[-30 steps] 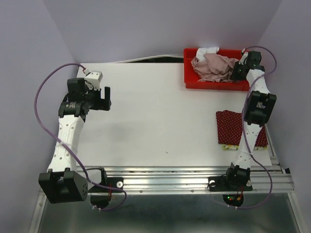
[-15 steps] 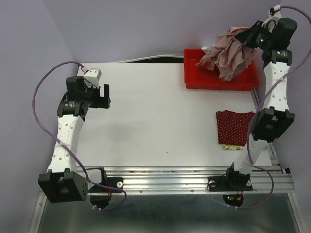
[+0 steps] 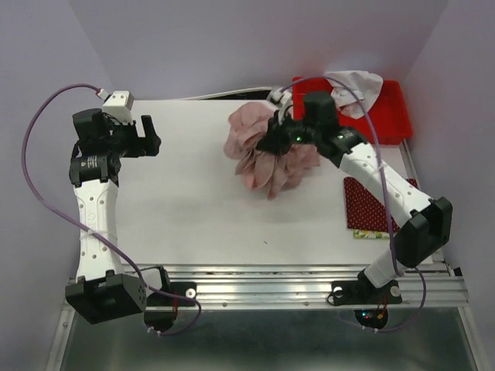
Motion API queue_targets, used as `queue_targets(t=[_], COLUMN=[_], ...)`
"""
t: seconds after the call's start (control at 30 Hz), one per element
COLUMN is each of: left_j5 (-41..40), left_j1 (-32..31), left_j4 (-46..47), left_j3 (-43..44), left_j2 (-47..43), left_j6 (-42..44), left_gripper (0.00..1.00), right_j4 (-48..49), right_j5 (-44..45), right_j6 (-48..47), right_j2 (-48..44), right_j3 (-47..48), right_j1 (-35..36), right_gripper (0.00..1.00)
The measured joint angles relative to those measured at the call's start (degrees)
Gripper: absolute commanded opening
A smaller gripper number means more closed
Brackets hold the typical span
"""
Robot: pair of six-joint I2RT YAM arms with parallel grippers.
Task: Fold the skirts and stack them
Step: Move the skirt to the center of the board, then flatten the skirt out
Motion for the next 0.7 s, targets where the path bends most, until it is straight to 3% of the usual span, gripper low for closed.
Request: queue_targets(t=[0.03, 0.07, 0.13, 0.27, 0.3, 0.43, 0.57, 0.7], left_j5=[0.85, 1.57, 3.63, 6.99, 10.99, 13.09, 10.14, 7.34], left_j1=[0.68, 1.09, 1.53, 1.68, 1.79, 0.66, -8.46, -15.45], left_j4=[0.0, -0.15, -0.39, -1.88, -4.28, -6.25, -7.1, -6.43], left_j3=[0.02, 0.02, 0.0, -0.26, -2.1, -4.83, -11.34, -16.85], left_j2=[0.17, 0.44, 1.31, 2.34, 2.36, 2.05, 0.26, -0.83], left_j6=[0.02, 0.07, 0.57, 3.26, 8.2, 14.6, 20.26, 22.05], left_gripper=[0.99, 0.99, 0.99, 0.99, 0.99, 0.98, 0.96, 0.86], right_j4=[-0.09, -0.31, -1.03, -5.64, -7.28, -7.08, -7.1, -6.21], right_j5=[1.44, 3.43, 6.14, 8.44, 9.64, 10.6, 10.03, 8.92], right_j6=[-2.45, -4.46, -8.0, -9.68, -9.79, -9.73, -8.57, -5.42], right_j2=[-0.15, 0.02, 1.64, 6.91, 7.43, 5.53, 1.44, 4.92], right_j3=[-4.07, -7.74, -14.34, -18.27, -17.53, -16.04, -15.28, -11.23], right_j1=[3.06, 5.81, 11.32, 16.85, 16.44, 15.15, 11.15, 4.57], right_gripper=[0.82, 0.99, 1.0, 1.0, 1.0, 1.0, 0.98, 0.97])
